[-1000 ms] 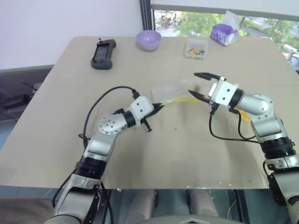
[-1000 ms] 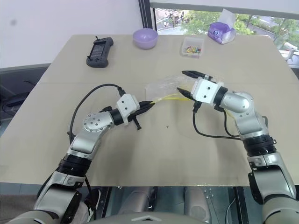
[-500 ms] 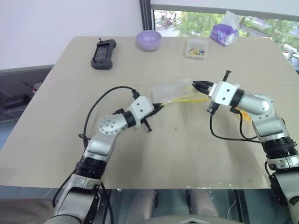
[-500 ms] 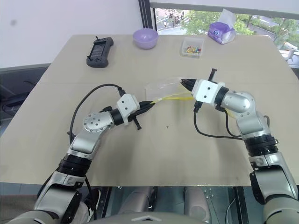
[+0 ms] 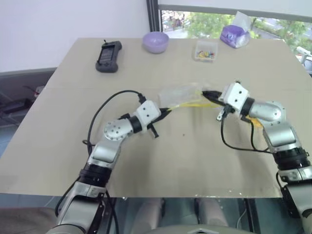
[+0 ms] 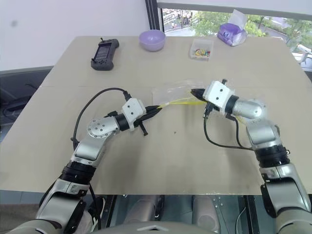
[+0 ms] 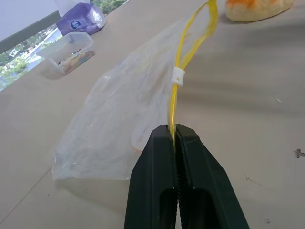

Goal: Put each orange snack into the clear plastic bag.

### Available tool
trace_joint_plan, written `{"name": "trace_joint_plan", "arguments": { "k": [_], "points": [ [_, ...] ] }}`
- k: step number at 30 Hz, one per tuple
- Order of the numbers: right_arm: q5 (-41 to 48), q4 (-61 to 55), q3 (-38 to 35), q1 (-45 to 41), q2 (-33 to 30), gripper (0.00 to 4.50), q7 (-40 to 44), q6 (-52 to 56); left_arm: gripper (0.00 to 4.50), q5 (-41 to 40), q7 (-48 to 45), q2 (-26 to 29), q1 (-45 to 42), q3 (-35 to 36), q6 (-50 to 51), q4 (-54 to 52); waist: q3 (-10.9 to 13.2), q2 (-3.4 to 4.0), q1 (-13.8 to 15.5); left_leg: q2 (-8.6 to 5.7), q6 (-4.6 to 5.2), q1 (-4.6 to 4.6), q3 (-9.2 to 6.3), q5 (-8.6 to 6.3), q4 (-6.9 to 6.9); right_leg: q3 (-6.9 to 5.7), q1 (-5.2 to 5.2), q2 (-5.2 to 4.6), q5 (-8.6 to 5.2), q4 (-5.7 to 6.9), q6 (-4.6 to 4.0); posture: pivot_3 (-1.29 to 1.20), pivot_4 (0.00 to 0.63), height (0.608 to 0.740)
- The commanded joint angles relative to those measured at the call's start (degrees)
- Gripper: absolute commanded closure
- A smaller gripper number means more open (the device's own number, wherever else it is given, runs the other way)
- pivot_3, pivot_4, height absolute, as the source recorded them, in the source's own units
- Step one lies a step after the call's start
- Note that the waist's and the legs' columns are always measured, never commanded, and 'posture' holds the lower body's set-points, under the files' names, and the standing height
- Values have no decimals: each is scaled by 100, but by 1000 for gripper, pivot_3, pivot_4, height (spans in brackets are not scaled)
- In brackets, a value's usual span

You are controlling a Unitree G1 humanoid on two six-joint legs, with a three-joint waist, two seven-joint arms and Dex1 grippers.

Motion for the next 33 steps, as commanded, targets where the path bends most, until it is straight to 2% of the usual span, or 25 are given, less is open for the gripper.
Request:
{"name": "trace_joint_plan", "arguments": {
  "k": [1, 4, 6, 7, 9, 13, 14, 16, 17, 21, 33],
  "points": [
    [731, -695, -382, 80, 28, 4238, 14, 1125, 4500, 5, 10, -32, -53, 7, -102, -82, 0, 0, -2, -1, 0, 0, 1, 0, 0, 0, 0, 0, 0, 0, 0, 0, 150, 740],
    [930, -896, -417, 189, -11, 3144, 45, 1556, 4500, 5, 13, -33, -56, 7, -100, -76, 0, 0, 4, -2, 0, 1, -4, 0, 2, -4, 1, 0, 0, 1, 0, 0, 150, 740],
    [964, -938, -451, 205, 12, 2168, -29, 1685, 4500, 5, 11, -29, -59, 12, -100, -68, 0, 0, 2, -2, 1, 1, -6, 0, 2, -6, 2, 0, 0, 2, 0, 0, 150, 740],
    [988, -948, -460, 211, 20, 1493, -55, 1756, 4500, 5, 10, -27, -56, 13, -99, -71, 0, 0, 3, -2, 1, 1, -5, 0, 2, -6, 2, 0, 0, 1, 0, 0, 150, 740],
    [1074, -965, -460, 235, 40, 756, -56, 1907, 4500, 6, 10, -24, -50, 13, -92, -83, 0, 0, 5, -2, 1, 0, -5, 0, 2, -6, 2, 0, 0, 1, 0, 0, 150, 740],
    [1210, -996, -487, 312, 99, 756, -97, 2097, 4500, 11, 11, -18, -54, 14, -92, -80, 0, 0, 3, -2, 1, 0, -5, 0, 2, -6, 2, -1, 0, 1, 0, 0, 150, 740],
    [1211, -995, -492, 334, 101, 1354, -99, 2096, 4500, 12, 10, -16, -58, 16, -94, -74, 0, 0, 4, -2, 0, 0, -5, 0, 2, -6, 2, -1, 0, 1, 0, 0, 150, 740],
    [1217, -1014, -488, 378, 90, 2041, -82, 2087, 4500, 12, 9, -12, -60, 18, -93, -70, 0, 0, 4, -2, 1, 0, -5, 0, 2, -6, 2, -1, 0, 1, 0, 0, 150, 740],
    [1221, -1025, -486, 393, 87, 2633, -80, 2082, 4500, 12, 8, -10, -58, 18, -91, -73, 0, 0, 4, -2, 1, 0, -5, 0, 2, -6, 2, -1, 0, 1, 0, 0, 150, 740],
    [1245, -1089, -439, 454, 107, 4407, -60, 2101, 4500, 4, -6, -6, -46, 11, -82, -94, 0, 0, 3, -2, 1, 0, -5, 0, 2, -7, 2, -1, 0, 1, 0, 0, 150, 740],
    [1108, -696, -422, 302, 450, 4407, -537, 2445, 4500, -4, -29, -21, -74, -4, -82, -108, 0, 0, 2, -2, 0, 0, -6, 0, 2, -7, 2, -1, 0, 1, 0, 0, 150, 740]
  ]
}}
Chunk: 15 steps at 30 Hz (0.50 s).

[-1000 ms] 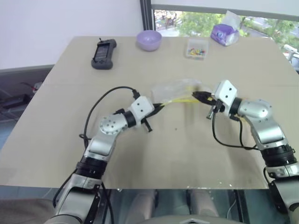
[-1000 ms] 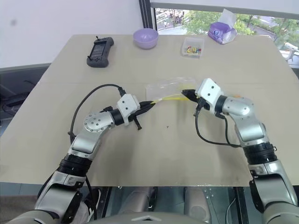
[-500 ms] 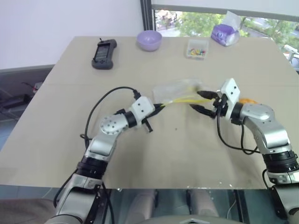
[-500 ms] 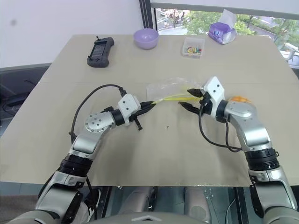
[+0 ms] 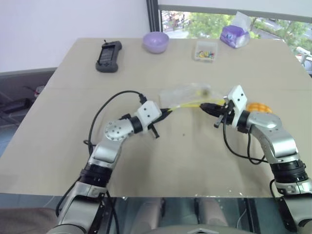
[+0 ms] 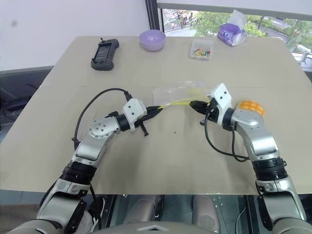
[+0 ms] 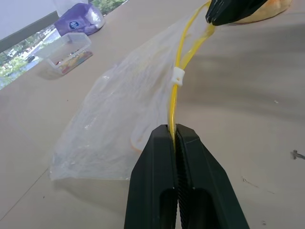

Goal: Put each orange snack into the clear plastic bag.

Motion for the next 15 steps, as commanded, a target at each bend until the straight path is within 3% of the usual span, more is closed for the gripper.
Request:
{"name": "trace_joint_plan", "arguments": {
  "k": [1, 10, 15],
  "points": [
    [-76, 96, -96, -202, 87, 4407, -248, 87, 4500, -4, -18, 3, -74, 21, -83, -112, 0, 0, 1, 0, 0, 0, 0, 0, 0, 0, 0, 0, 0, 0, 0, 0, 150, 740],
    [-424, 584, 31, -725, 594, 4407, -826, 38, 4500, 6, -25, -21, -91, -1, -95, -108, 0, 0, -11, -1, 0, 0, -1, 0, -1, -1, -1, 1, 0, 1, 0, 0, 150, 740],
    [-1664, 1022, 999, -945, 627, 4407, -968, -1144, 4500, 22, -53, -109, -154, -66, -141, -54, 0, 1, -13, -2, -1, 0, -2, 0, -1, -3, -2, 1, 0, 1, 0, 0, 150, 740]
  ]
}}
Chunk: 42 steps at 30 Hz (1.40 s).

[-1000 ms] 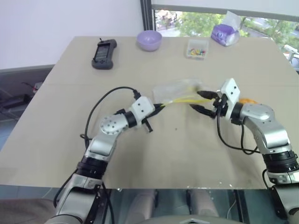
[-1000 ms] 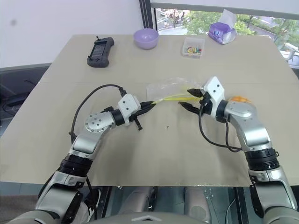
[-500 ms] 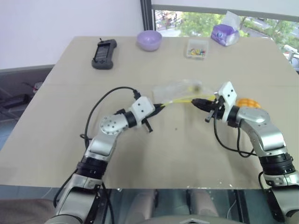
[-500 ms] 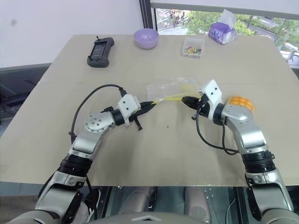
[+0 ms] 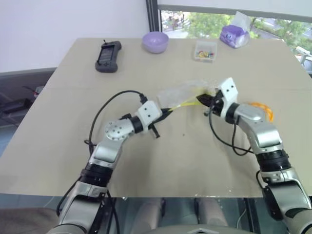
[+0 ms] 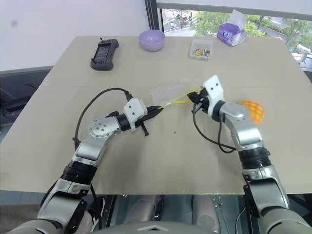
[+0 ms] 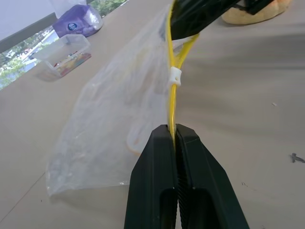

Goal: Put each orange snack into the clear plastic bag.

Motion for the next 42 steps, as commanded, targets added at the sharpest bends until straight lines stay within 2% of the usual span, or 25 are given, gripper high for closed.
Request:
{"name": "trace_joint_plan", "arguments": {
  "k": [1, 9, 12, 14, 15, 18, 19, 25, 28, 32, 36, 39, 42],
  "points": [
    [-795, 228, 608, -188, -6, 4407, -76, -992, 4500, 16, -26, -66, -141, -62, -144, -48, 0, 0, -1, -1, 0, 0, 1, 0, 0, 0, 0, 0, 0, 0, 0, 0, 150, 740],
    [-2181, 1397, 1239, -762, -243, 4407, -499, -2912, 4500, 17, -107, -104, -135, -149, -184, -124, 0, 0, -2, -2, 0, 0, 0, 0, 3, -1, 0, 0, 0, 0, 0, 0, 150, 740],
    [-2834, 1719, 1402, -966, -463, 3135, -878, -3457, 4500, 27, -108, -107, -137, -143, -188, -128, 0, 0, -2, -2, -1, 0, 0, 0, 2, -2, 0, 1, 0, 0, 0, 0, 150, 740],
    [-3074, 1883, 1409, -1036, -572, 2060, -1070, -3676, 4500, 30, -97, -105, -140, -130, -182, -134, 0, 0, -2, -2, -1, 0, 1, 0, 2, -2, 0, 1, 0, -1, 0, 0, 150, 740],
    [-3148, 1933, 1403, -1056, -601, 1774, -1130, -3757, 4500, 29, -92, -105, -138, -127, -180, -136, 0, 0, -3, -2, -1, 0, 1, 0, 2, -2, 0, 1, 0, -1, 0, 0, 150, 740],
    [-3342, 2015, 1413, -1094, -643, 339, -1226, -3959, 4500, 29, -89, -112, -131, -130, -186, -130, 0, 0, -12, -2, -1, 0, 1, 0, 2, -1, 0, 1, 0, -1, 0, 0, 150, 740],
    [-3399, 2030, 1421, -1098, -651, 50, -1236, -4000, 4500, 30, -89, -115, -129, -134, -191, -125, 0, 0, -16, -2, -1, 0, 2, 0, 2, -1, 0, 1, 0, 0, 0, 0, 150, 740],
    [-3586, 1969, 1363, -1011, -709, 50, -1230, -4139, 4500, 30, -87, -149, -182, -139, -215, -47, 0, 0, -13, -2, -1, 0, 2, 0, 2, -1, 1, 2, 0, -1, 0, 0, 150, 740],
    [-3196, 1680, 1140, -838, -833, 50, -810, -3997, 4500, 48, -35, -163, -190, -114, -190, -33, 0, 0, -5, -2, -1, 0, 2, 0, 2, -1, 1, 2, 0, -1, 0, 0, 150, 740],
    [-1664, 757, 621, -278, -1326, 50, 634, -3531, 4500, 94, 134, -140, -174, -12, -114, -27, 0, 0, 23, -1, 0, -3, -3, 0, 3, -4, 5, 1, 0, -7, 0, 0, 150, 740],
    [-54, -343, -86, 273, -1640, 50, 1578, -2093, 4500, 101, 256, -121, -128, 36, -101, -1, 0, 0, 3, 0, 0, -6, -11, 0, 3, -13, 14, -2, 0, -19, 0, 0, 150, 740],
    [1053, -1089, -684, 562, -1810, 50, 1879, -932, 4500, 110, 360, -149, -91, 53, -56, -38, 0, 0, 2, 3, 0, -4, -14, 0, 0, -15, 13, 2, 0, -17, 0, 0, 150, 740],
    [1528, -1248, -1189, 627, -1936, 50, 1783, -257, 4500, 114, 406, -152, -73, 48, -37, -64, 0, 0, 15, 3, 1, -5, -14, -1, 1, -17, 15, 0, 0, -17, 0, 0, 150, 740]
  ]
}}
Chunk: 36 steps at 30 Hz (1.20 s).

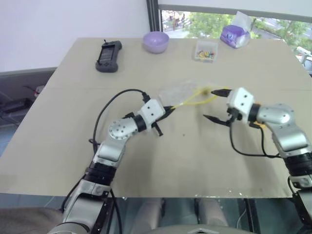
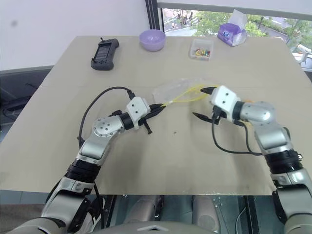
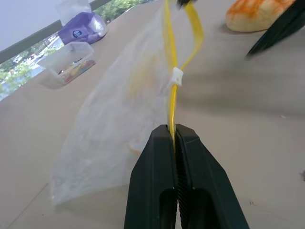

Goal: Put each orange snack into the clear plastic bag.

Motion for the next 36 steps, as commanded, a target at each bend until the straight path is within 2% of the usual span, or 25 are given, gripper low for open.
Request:
{"name": "trace_joint_plan", "arguments": {
  "k": [1, 4, 10, 17, 24, 32, 36],
  "points": [
    [392, 27, -790, -94, -220, 50, -279, 591, 4500, 11, 101, -9, 24, 84, -24, -136, 0, 0, 15, -1, 0, 0, 1, 0, 2, 0, 1, -2, 0, 0, 0, 0, 150, 740],
    [-117, 1208, -1346, -209, -465, 50, -1232, 626, 4500, 14, 168, -32, 59, 81, 13, -203, 0, -1, 63, -5, 1, 1, 2, -1, 8, -1, 3, -4, 0, 1, 1, 0, 150, 740],
    [-515, 1898, -1493, 97, -842, 50, -1605, 1002, 4500, 23, 208, -53, 93, 80, 54, -261, 0, 2, 56, -5, 0, -3, 10, 0, -6, 2, -7, -4, 0, -5, 0, 0, 150, 740],
    [191, 1436, -1890, 216, -620, 50, -1601, 2352, 4500, 19, 169, -37, 95, 85, 80, -265, -2, 6, -6, -3, 1, 1, 21, 0, 3, 14, -5, -4, 0, 10, 1, 0, 150, 740],
    [534, 1066, -1907, 491, -548, 50, -1553, 3137, 4500, 22, 145, -7, 64, 98, 74, -230, -2, 6, 32, -3, 2, -1, 13, -1, 6, 8, 0, -4, 0, 3, 1, 0, 150, 740],
    [110, 1575, -1562, 523, -460, 50, -1876, 3035, 4500, 28, 132, 16, 61, 83, 54, -231, -2, 5, 35, -4, 2, 0, 12, 0, 6, 5, 1, -4, 0, 4, 1, 0, 150, 740],
    [125, 1517, -1272, 618, -439, 50, -1571, 3096, 4500, -12, 96, 4, 81, 74, 41, -283, -4, 2, 36, -5, 2, 0, 11, -1, 10, 3, 3, -4, 0, 3, 1, 0, 150, 740]
  ]
}}
